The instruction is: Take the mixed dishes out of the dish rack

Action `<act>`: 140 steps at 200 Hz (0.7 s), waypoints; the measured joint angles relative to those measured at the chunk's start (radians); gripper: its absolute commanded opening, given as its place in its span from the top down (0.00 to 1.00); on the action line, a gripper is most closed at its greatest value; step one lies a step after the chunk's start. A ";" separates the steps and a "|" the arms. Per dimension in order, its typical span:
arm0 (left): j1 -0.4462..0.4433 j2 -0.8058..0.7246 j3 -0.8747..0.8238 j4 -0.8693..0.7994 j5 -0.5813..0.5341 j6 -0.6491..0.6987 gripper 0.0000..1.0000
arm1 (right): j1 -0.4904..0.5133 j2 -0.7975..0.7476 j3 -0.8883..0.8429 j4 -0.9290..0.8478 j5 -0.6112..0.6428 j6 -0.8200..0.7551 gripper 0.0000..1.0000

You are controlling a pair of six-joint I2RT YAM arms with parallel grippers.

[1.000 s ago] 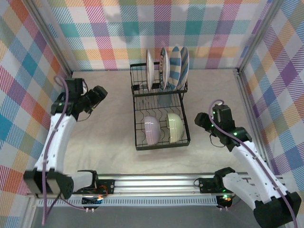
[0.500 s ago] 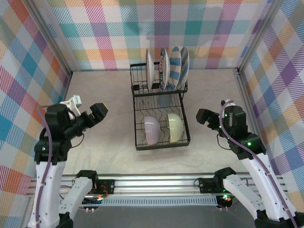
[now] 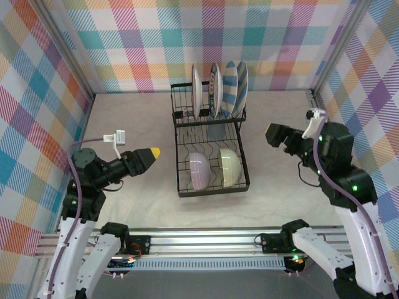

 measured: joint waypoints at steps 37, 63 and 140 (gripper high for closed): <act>0.000 -0.046 -0.101 0.274 0.070 -0.138 0.00 | 0.000 0.187 0.142 0.018 -0.012 -0.010 0.02; -0.015 -0.054 -0.107 0.371 0.105 -0.164 0.00 | 0.000 0.290 0.218 0.013 -0.012 -0.014 0.01; -0.051 0.035 -0.151 0.489 0.087 -0.055 0.00 | 0.005 0.521 0.438 0.038 -0.028 -0.013 0.08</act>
